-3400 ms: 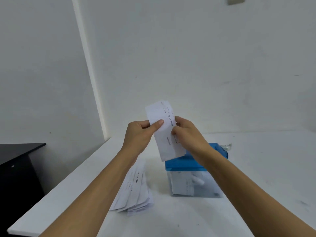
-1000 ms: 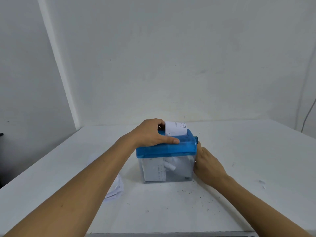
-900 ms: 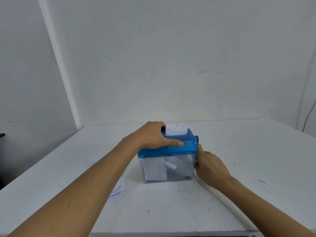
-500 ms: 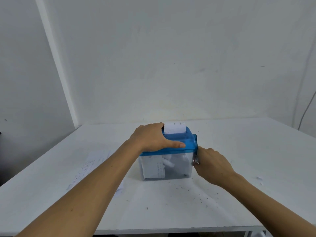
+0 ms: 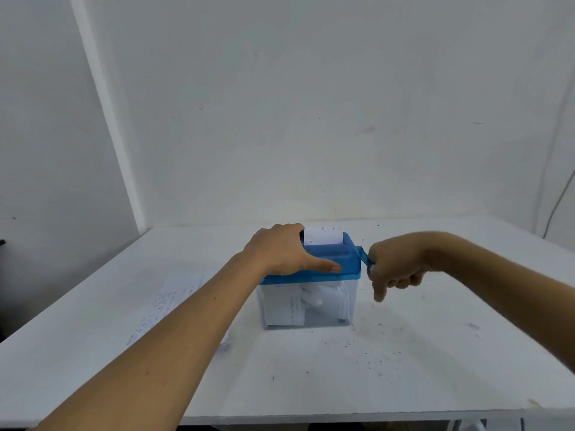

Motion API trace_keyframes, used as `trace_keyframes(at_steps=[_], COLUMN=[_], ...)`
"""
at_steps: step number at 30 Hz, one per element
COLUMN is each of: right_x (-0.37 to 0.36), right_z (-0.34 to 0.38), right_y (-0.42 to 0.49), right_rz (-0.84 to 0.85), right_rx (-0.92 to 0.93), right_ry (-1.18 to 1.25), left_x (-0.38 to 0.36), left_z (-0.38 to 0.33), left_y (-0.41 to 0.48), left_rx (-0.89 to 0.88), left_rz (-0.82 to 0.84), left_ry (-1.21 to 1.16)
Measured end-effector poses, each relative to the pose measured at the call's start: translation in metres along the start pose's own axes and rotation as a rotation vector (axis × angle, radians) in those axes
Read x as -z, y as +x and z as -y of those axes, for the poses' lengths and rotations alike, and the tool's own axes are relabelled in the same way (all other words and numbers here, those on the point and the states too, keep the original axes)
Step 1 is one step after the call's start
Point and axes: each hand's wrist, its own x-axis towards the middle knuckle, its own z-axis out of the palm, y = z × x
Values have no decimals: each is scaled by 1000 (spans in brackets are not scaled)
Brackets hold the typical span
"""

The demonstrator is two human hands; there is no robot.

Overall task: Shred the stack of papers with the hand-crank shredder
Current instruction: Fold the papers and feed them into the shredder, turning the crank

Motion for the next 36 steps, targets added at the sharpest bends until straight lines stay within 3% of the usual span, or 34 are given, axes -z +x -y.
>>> trace_keyframes(at_steps=[3, 7, 11, 15, 23, 31, 33, 36], right_x=[24, 44, 37, 26, 22, 38, 50, 63], right_z=[3, 10, 9, 3, 0, 6, 10, 9], right_y=[-5, -8, -5, -3, -3, -14, -6, 23], right_rz=[153, 225, 136, 9, -35, -34, -122, -462], right_rx=[-19, -39, -38, -10, 22, -20, -24, 76], right_ry=[15, 55, 3, -17, 14, 88, 229, 292], left_x=[0, -3, -4, 0, -3, -2, -1, 0], left_z=[0, 2, 3, 0, 16, 13, 11, 7], left_y=[-1, 2, 3, 9, 23, 20, 18, 18], left_rx=[-7, -22, -16, 73, 74, 82, 92, 100], left_rz=[9, -13, -16, -4, -70, -72, -78, -74], left_ry=[-4, -12, -9, -203, -487, -466, -444, -387])
